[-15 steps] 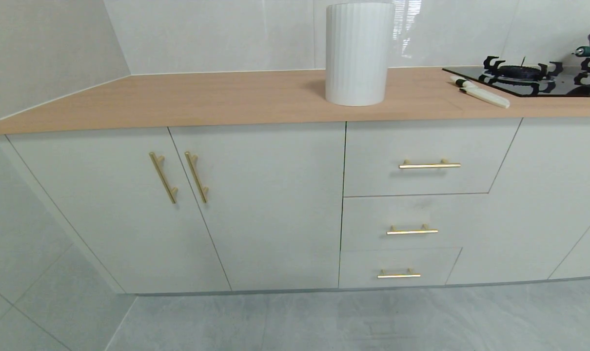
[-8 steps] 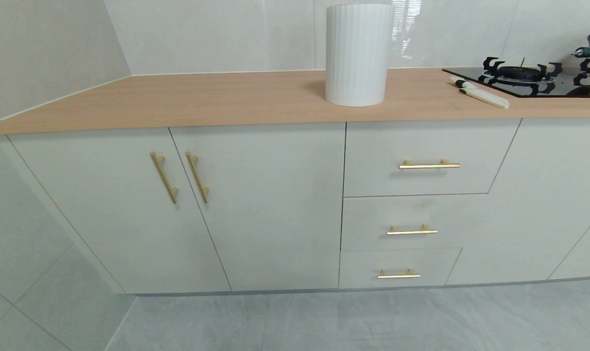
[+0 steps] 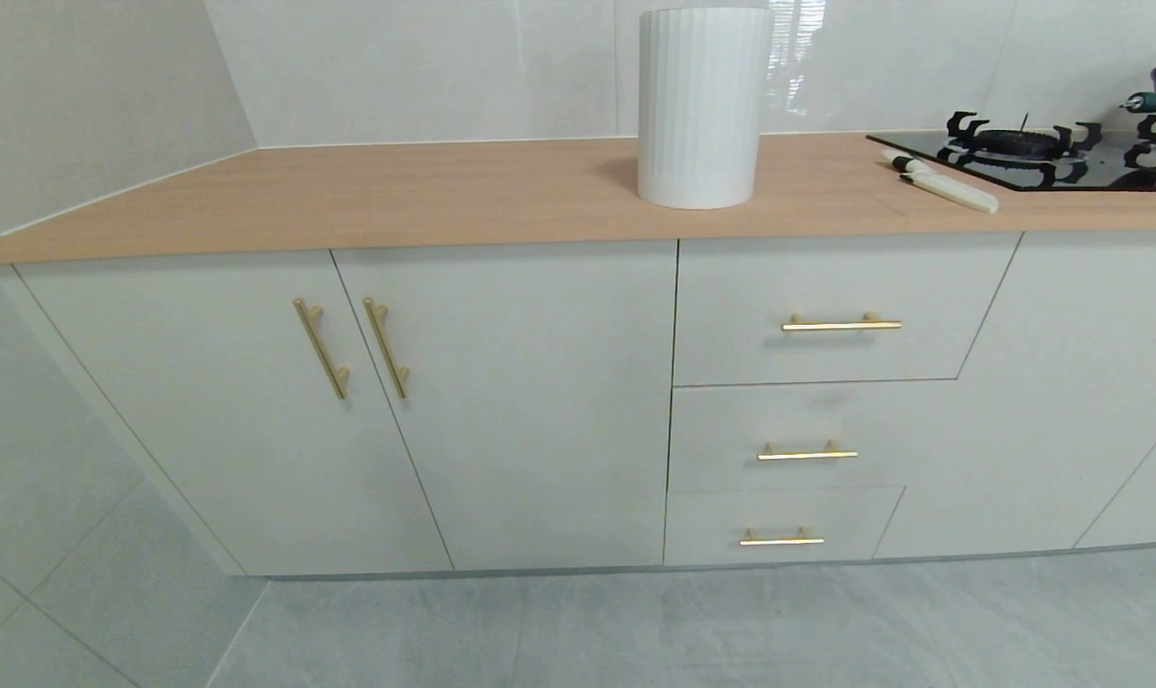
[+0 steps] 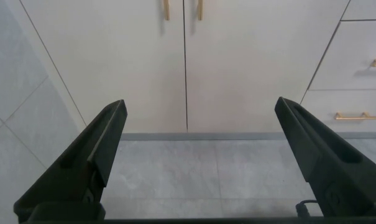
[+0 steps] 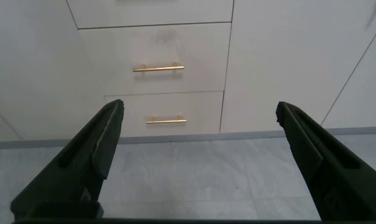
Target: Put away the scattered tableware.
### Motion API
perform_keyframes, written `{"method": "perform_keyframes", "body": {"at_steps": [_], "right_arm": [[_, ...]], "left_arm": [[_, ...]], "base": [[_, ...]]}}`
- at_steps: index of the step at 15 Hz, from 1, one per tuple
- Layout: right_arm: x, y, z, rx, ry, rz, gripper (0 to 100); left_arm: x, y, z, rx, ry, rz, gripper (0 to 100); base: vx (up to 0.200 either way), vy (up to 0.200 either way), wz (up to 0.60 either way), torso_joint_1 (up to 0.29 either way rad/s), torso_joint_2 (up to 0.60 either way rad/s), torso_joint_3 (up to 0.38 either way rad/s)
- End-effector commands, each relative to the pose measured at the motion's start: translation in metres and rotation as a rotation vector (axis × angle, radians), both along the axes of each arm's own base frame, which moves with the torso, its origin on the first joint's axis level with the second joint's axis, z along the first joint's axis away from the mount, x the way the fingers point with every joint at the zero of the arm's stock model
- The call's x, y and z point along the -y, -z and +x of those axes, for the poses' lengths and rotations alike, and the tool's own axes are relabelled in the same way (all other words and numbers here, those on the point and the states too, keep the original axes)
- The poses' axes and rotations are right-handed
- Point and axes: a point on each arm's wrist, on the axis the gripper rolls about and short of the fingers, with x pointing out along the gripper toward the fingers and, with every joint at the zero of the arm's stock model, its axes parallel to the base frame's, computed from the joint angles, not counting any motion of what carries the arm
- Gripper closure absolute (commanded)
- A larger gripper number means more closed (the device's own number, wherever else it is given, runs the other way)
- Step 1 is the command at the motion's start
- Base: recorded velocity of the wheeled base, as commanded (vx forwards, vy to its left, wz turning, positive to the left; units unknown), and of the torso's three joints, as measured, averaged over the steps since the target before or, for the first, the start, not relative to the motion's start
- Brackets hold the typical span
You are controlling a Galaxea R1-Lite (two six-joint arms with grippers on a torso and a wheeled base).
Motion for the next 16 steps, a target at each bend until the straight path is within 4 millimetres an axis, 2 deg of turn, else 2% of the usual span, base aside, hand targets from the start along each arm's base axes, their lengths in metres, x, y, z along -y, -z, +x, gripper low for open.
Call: {"method": "perform_keyframes", "body": {"at_steps": [1, 7, 16], "right_arm": [[0.0, 0.0009, 0.0003, -0.005, 0.0, 0.0, 0], [0.0, 0.0009, 0.0003, -0.005, 0.0, 0.0, 0], [0.0, 0.0009, 0.0003, -0.005, 0.0, 0.0, 0]], "left_arm": [[0.0, 0.0002, 0.0, -0.001, 0.001, 0.004, 0], [0.0, -0.0004, -0.0001, 0.002, 0.002, 0.004, 0], [0.0, 0.0, 0.0, 0.001, 0.002, 0.002, 0]], "base": [[0.0, 0.0, 0.0, 0.0, 0.0, 0.0], [0.0, 0.0, 0.0, 0.0, 0.0, 0.0], [0.2, 0.0, 0.0, 0.004, 0.0, 0.004]]}}
